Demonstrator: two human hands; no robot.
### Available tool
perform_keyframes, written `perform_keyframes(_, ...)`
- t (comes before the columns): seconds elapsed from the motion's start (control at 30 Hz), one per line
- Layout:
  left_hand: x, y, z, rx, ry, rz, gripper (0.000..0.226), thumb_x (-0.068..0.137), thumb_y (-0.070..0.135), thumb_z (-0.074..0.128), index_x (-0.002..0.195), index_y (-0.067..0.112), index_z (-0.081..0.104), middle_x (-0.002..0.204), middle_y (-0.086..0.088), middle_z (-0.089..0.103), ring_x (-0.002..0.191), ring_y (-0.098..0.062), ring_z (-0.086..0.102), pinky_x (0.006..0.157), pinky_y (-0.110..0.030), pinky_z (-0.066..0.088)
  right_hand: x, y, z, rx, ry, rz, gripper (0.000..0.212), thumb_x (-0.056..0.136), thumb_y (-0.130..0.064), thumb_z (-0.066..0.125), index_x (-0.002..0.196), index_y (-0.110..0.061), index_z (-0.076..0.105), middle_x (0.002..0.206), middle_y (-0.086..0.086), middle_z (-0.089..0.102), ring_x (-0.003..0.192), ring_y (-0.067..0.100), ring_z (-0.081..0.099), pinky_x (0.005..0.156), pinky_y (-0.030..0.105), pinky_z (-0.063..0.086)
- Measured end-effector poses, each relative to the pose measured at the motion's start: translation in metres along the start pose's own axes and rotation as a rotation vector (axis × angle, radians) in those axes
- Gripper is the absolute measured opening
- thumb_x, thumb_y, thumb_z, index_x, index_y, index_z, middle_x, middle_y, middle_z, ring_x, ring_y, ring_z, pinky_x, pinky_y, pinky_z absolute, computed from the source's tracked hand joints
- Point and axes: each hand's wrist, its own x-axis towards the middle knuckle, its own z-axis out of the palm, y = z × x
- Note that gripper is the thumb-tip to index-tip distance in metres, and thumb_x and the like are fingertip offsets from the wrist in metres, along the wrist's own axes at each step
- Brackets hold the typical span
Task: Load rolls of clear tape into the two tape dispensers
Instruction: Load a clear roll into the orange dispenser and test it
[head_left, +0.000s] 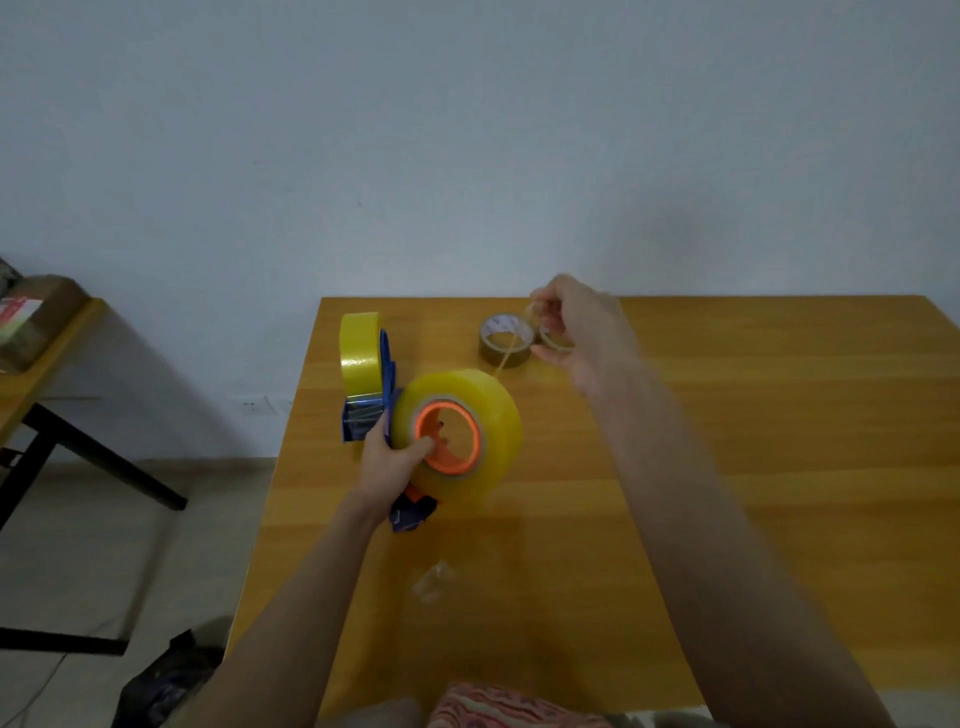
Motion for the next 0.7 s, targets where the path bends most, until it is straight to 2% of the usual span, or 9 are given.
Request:
perform_keyframes(0.03, -0.002, 0.0, 0.004, 0.025, -0.052, -0.006, 0.037, 0.083, -0.008, 0.059, 0.112, 0.013, 0.054, 0.094, 0.001, 0.063, 0.086, -0.016, 0.062, 0.061, -0.017, 0.053, 0.003, -0.005, 0.0, -0.001, 0.005, -0.014, 0.017, 0.081, -0.012, 0.06, 0.064, -0.014, 0.056, 0.071, -0.001, 0.054, 0.079, 0.014, 0.049, 0.08, 0.037, 0.05)
perform_keyframes(0.1, -0.008, -0.004, 0.016, 0.006, -0.106, -0.084, 0.036, 0.083, -0.004, 0.061, 0.111, 0.016, 0.054, 0.098, -0.003, 0.064, 0.088, -0.018, 0.062, 0.064, -0.023, 0.053, 0.006, -0.013, 0.002, -0.002, -0.007, -0.031, 0.013, 0.08, -0.016, 0.061, 0.067, -0.016, 0.059, 0.073, -0.004, 0.057, 0.084, 0.014, 0.05, 0.087, 0.041, 0.05)
perform_keyframes(0.2, -0.011, -0.007, 0.027, -0.11, -0.093, -0.203, 0.026, 0.086, 0.008, 0.06, 0.111, 0.018, 0.057, 0.099, -0.004, 0.066, 0.09, -0.021, 0.064, 0.07, -0.033, 0.053, 0.007, -0.02, -0.001, -0.004, -0.017, -0.049, 0.011, 0.081, -0.02, 0.06, 0.071, -0.018, 0.059, 0.073, -0.007, 0.057, 0.084, 0.013, 0.051, 0.089, 0.042, 0.049)
perform_keyframes(0.3, -0.007, -0.006, 0.025, -0.288, -0.111, -0.315, 0.035, 0.082, 0.036, 0.059, 0.112, 0.018, 0.061, 0.106, -0.009, 0.069, 0.099, -0.028, 0.065, 0.082, -0.043, 0.054, 0.008, -0.022, -0.008, 0.012, -0.049, -0.047, 0.013, 0.083, -0.02, 0.059, 0.07, -0.018, 0.059, 0.073, -0.007, 0.056, 0.083, 0.014, 0.049, 0.085, 0.041, 0.049)
perform_keyframes(0.37, -0.007, -0.005, 0.024, -0.378, -0.125, -0.366, 0.044, 0.083, 0.054, 0.049, 0.107, 0.021, 0.065, 0.105, -0.01, 0.072, 0.1, -0.028, 0.065, 0.085, -0.045, 0.053, 0.006, -0.021, -0.007, 0.048, -0.069, -0.027, 0.013, 0.083, -0.019, 0.06, 0.069, -0.018, 0.06, 0.071, -0.007, 0.056, 0.082, 0.014, 0.049, 0.086, 0.042, 0.05)
perform_keyframes(0.5, -0.009, -0.011, 0.029, -0.546, -0.042, -0.404, 0.064, 0.087, 0.069, 0.025, 0.09, 0.026, 0.072, 0.084, -0.008, 0.075, 0.075, -0.023, 0.071, 0.066, -0.038, 0.057, -0.002, -0.016, 0.002, 0.054, -0.087, -0.017, 0.012, 0.078, -0.02, 0.064, 0.066, -0.019, 0.064, 0.067, -0.008, 0.059, 0.083, 0.013, 0.054, 0.087, 0.044, 0.054)
perform_keyframes(0.6, -0.004, -0.014, 0.029, -0.659, 0.086, -0.43, 0.068, 0.084, 0.073, 0.027, 0.109, 0.022, 0.065, 0.094, -0.01, 0.072, 0.085, -0.026, 0.067, 0.068, -0.039, 0.056, -0.013, -0.012, 0.007, 0.029, -0.114, -0.037, 0.014, 0.08, -0.017, 0.063, 0.066, -0.017, 0.062, 0.064, -0.008, 0.057, 0.081, 0.012, 0.052, 0.09, 0.046, 0.052)
perform_keyframes(0.7, 0.002, -0.01, 0.031, -0.777, 0.159, -0.434, 0.066, 0.083, 0.074, 0.031, 0.104, 0.021, 0.066, 0.09, -0.008, 0.073, 0.083, -0.026, 0.066, 0.066, -0.039, 0.057, -0.023, -0.003, 0.002, 0.016, -0.128, -0.041, 0.016, 0.083, -0.014, 0.059, 0.068, -0.016, 0.061, 0.059, -0.009, 0.055, 0.072, 0.01, 0.049, 0.092, 0.047, 0.05)
